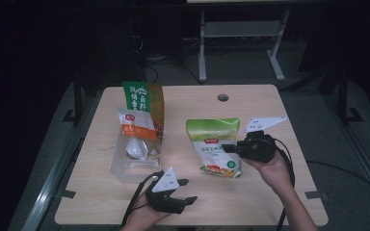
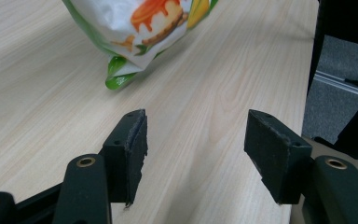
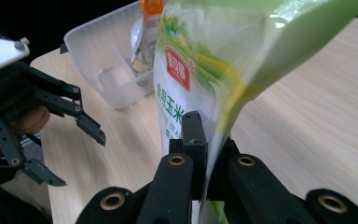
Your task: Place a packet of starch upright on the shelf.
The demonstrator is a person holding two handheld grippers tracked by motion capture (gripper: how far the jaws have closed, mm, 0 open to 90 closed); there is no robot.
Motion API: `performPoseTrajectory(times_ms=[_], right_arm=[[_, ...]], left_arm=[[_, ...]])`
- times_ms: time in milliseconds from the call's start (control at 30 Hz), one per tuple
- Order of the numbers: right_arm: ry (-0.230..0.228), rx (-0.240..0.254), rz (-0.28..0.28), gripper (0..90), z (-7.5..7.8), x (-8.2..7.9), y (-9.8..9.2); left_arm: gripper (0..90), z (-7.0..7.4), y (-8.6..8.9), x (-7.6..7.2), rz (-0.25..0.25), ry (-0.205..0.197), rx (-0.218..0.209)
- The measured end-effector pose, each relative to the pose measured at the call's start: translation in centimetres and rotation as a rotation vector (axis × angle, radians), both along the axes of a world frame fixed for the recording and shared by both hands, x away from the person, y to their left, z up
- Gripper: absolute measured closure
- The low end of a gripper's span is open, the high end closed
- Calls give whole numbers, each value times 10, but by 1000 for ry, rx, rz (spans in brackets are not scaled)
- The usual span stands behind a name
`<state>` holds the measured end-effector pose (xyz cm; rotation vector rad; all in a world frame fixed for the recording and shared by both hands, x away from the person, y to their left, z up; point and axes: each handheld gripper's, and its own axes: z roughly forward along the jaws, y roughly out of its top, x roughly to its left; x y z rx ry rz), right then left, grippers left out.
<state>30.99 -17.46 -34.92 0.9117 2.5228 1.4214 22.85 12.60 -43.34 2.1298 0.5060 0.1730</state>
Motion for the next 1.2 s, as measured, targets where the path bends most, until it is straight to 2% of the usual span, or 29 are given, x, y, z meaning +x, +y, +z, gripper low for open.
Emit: performPoseTrajectory(times_ms=[100,233,367,433,467,933,1000,1200], right_arm=[[-10,-5,8,896,6,0,4],[-28,1,39,896,21,3,20],[-36,7,68,897,29,7,36],[-40,6,77,897,31,8,41],[-44,2,96,897,35,11,51],[-43,16,171,897,54,22,93],[-46,25,183,897,58,25,104],[-54,36,218,897,64,28,127]], left_arm=[[387,1,1,0,-5,-10,-1],[386,4,0,-3,-8,-22,-13],[386,6,1,-5,-17,-29,-4],[386,5,0,-7,-14,-24,-13],[386,6,0,-7,-22,-38,-11],[381,8,1,-12,-33,-50,-11],[381,8,1,-13,-30,-41,-15],[381,7,-1,-13,-39,-51,-9]])
